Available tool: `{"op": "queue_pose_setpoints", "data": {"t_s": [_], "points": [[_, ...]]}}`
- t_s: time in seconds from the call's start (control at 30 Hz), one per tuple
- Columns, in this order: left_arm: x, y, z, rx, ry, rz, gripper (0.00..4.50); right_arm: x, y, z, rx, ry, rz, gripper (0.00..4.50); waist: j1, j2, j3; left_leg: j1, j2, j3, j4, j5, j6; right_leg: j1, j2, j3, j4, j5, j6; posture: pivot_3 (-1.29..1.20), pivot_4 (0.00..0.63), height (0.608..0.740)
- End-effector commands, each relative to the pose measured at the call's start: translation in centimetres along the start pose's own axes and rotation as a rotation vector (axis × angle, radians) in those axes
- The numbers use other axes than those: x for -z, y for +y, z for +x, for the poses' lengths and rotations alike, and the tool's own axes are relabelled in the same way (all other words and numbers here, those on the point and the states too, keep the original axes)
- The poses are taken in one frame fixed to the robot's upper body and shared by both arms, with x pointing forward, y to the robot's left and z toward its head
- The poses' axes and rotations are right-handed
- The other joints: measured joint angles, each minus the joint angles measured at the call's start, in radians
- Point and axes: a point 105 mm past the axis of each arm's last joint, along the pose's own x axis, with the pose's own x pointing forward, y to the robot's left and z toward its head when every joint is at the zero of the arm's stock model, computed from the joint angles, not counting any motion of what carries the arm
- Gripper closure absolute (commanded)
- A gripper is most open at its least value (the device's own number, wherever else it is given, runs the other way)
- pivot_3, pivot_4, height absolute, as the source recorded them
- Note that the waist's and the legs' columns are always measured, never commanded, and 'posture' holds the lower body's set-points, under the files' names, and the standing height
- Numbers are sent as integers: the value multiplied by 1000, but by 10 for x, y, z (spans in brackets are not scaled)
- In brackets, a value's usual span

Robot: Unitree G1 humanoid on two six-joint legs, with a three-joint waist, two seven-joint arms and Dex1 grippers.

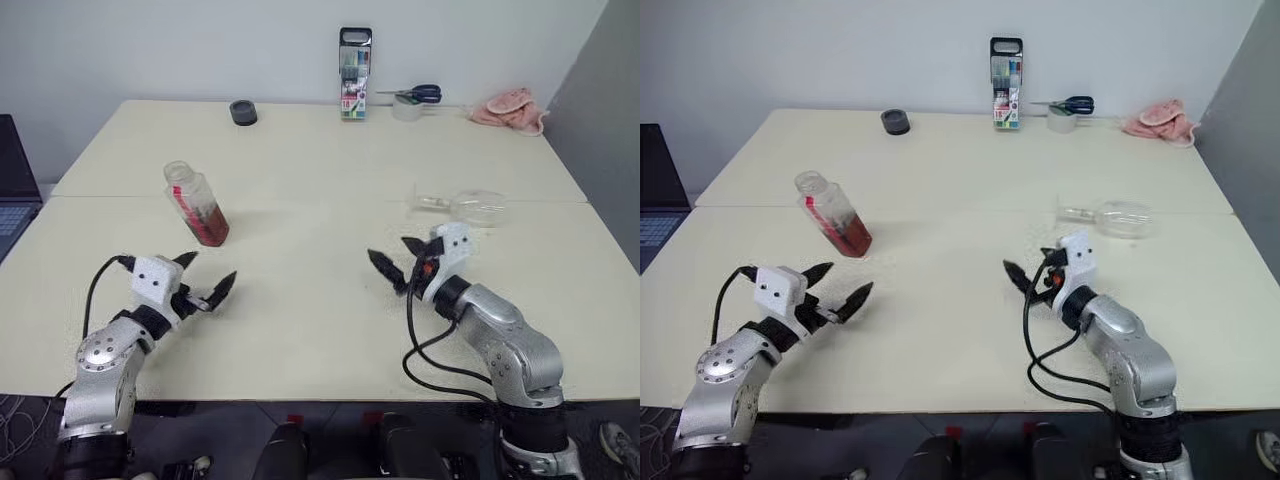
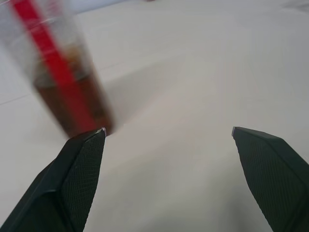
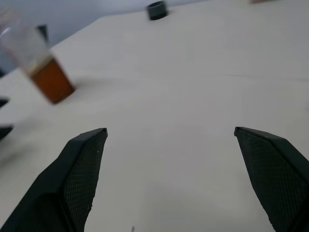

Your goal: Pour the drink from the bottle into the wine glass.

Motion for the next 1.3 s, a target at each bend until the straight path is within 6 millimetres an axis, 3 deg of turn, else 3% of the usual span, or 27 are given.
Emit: {"op": "queue_pose_setpoints", "data": {"t_s": [0.03,0.13,0.4,0.77,0.93,1.3], "points": [[-35,-26,14,224,-77,78,30,-12,2,10,34,-76,265,0,0,0,0,1,0,1,0,0,0,0,0,0,0,0,0,0,150,740],[-53,-29,26,364,-87,116,30,-17,-14,31,120,-132,532,0,3,1,1,2,-1,2,0,0,0,1,1,1,0,0,0,0,150,740],[-71,-20,36,485,-96,162,30,-29,-47,66,224,-242,808,0,-31,2,1,9,1,9,-13,0,1,-1,0,4,0,0,-2,0,150,740],[-76,-22,41,520,-114,159,30,-26,-68,103,283,-269,877,0,-55,2,1,9,1,9,-13,0,1,-1,0,5,0,-1,-3,0,150,740],[-82,-23,43,526,-117,167,30,-26,-87,106,352,-324,895,0,-55,2,1,9,0,9,-13,0,1,-1,0,5,0,-1,-3,0,150,740],[-91,-30,46,539,-113,175,30,-28,-108,107,433,-375,926,0,-48,2,1,10,0,8,-12,0,1,0,0,5,0,-1,-3,0,150,740]]}}
